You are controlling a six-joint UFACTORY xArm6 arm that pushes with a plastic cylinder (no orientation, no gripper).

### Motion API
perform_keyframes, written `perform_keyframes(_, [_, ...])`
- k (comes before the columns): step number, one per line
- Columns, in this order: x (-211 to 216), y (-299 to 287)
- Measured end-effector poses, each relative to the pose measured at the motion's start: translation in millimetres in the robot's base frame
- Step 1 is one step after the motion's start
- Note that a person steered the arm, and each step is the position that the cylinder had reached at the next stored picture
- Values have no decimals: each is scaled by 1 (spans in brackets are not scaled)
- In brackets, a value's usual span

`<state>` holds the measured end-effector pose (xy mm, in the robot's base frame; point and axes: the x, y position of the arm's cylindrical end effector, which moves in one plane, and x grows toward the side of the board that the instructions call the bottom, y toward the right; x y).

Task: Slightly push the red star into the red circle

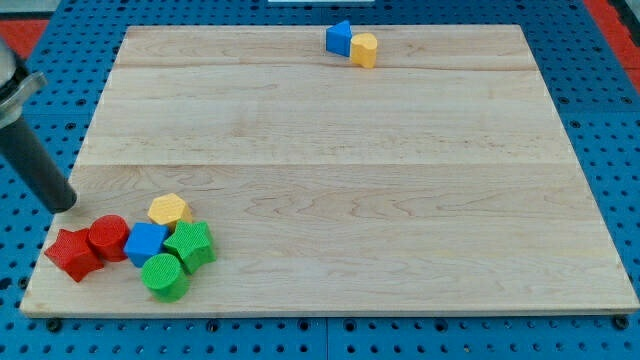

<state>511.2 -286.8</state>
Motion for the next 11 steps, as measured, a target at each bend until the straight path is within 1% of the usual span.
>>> perform_keyframes(1, [27,-9])
perform_keyframes(2, [27,-9])
perform_keyframes(3, [51,-14])
perform_keyframes(4, [54,-14])
perform_keyframes(8, [54,7])
perform_keyframes(9, [37,20])
perform_keyframes(11, [30,24])
